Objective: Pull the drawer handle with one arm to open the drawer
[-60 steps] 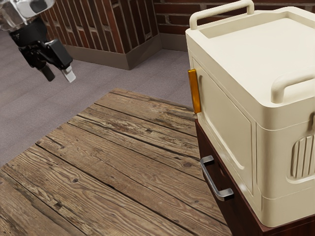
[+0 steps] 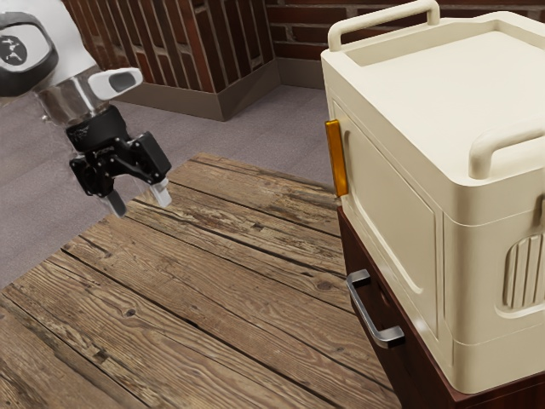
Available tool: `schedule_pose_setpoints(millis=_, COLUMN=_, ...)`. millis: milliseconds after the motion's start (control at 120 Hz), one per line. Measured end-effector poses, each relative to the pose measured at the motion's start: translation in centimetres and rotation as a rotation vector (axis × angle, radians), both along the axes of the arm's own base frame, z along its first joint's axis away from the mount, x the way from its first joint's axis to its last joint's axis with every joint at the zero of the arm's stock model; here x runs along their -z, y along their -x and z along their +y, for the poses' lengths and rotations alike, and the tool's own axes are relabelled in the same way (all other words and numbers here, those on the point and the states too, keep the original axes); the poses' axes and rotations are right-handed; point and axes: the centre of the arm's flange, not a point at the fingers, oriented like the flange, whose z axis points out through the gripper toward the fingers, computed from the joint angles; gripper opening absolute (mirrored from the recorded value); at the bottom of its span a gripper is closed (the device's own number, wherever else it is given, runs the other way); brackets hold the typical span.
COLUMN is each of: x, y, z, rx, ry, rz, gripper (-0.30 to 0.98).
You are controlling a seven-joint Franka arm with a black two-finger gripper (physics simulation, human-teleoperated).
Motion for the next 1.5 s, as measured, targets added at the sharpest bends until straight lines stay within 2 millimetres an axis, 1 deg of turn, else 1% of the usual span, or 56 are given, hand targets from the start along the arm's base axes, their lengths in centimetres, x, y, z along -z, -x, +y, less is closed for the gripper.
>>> schedule_pose_setpoints(millis=25, x=0.4, y=0.5, z=-5.1, rx=0.062, ry=0.002, rz=-0.013, gripper=0.66)
schedule_pose_setpoints(millis=50, x=0.8, y=1.1, z=-8.7, rx=0.094, ry=0.002, rz=-0.030, gripper=0.65)
schedule_pose_setpoints(millis=83, x=1.2, y=1.9, z=-11.9, rx=0.102, ry=-0.002, rz=-0.058, gripper=0.65)
schedule_pose_setpoints(millis=125, x=1.6, y=3.1, z=-14.5, rx=0.079, ry=-0.013, rz=-0.099, gripper=0.66)
schedule_pose_setpoints(millis=167, x=2.0, y=4.2, z=-16.1, rx=0.038, ry=-0.022, rz=-0.138, gripper=0.66)
schedule_pose_setpoints(millis=242, x=2.5, y=5.8, z=-17.7, rx=-0.048, ry=-0.025, rz=-0.198, gripper=0.66)
schedule_pose_setpoints(millis=292, x=3.5, y=7.2, z=-19.2, rx=-0.105, ry=-0.037, rz=-0.232, gripper=0.66)
schedule_pose_setpoints(millis=375, x=5.2, y=7.9, z=-20.6, rx=-0.227, ry=0.009, rz=-0.259, gripper=0.66)
schedule_pose_setpoints(millis=408, x=5.4, y=8.1, z=-21.2, rx=-0.275, ry=0.038, rz=-0.274, gripper=0.66)
schedule_pose_setpoints(millis=467, x=5.0, y=8.3, z=-21.8, rx=-0.352, ry=0.091, rz=-0.306, gripper=0.66)
schedule_pose_setpoints(millis=508, x=4.7, y=8.1, z=-22.0, rx=-0.401, ry=0.131, rz=-0.320, gripper=0.66)
schedule_pose_setpoints(millis=550, x=4.4, y=7.5, z=-21.1, rx=-0.460, ry=0.176, rz=-0.322, gripper=0.66)
schedule_pose_setpoints(millis=625, x=3.9, y=6.5, z=-18.3, rx=-0.564, ry=0.256, rz=-0.309, gripper=0.66)
schedule_pose_setpoints(millis=658, x=3.7, y=6.3, z=-17.4, rx=-0.599, ry=0.281, rz=-0.303, gripper=0.66)
schedule_pose_setpoints(millis=717, x=3.6, y=6.2, z=-16.9, rx=-0.634, ry=0.310, rz=-0.289, gripper=0.65)
schedule_pose_setpoints(millis=800, x=4.9, y=6.3, z=-16.2, rx=-0.670, ry=0.337, rz=-0.244, gripper=0.63)
schedule_pose_setpoints(millis=883, x=5.5, y=6.4, z=-15.6, rx=-0.685, ry=0.352, rz=-0.214, gripper=0.62)
schedule_pose_setpoints(millis=983, x=6.3, y=6.5, z=-16.0, rx=-0.661, ry=0.348, rz=-0.193, gripper=0.59)
schedule_pose_setpoints(millis=1117, x=7.3, y=6.4, z=-17.0, rx=-0.597, ry=0.330, rz=-0.185, gripper=0.56)
schedule_pose_setpoints(millis=1183, x=7.8, y=6.6, z=-18.1, rx=-0.560, ry=0.316, rz=-0.197, gripper=0.54)
schedule_pose_setpoints(millis=1283, x=9.1, y=6.0, z=-19.2, rx=-0.529, ry=0.301, rz=-0.223, gripper=0.52)
schedule_pose_setpoints(millis=1500, x=9.4, y=4.7, z=-19.7, rx=-0.522, ry=0.310, rz=-0.321, gripper=0.46)
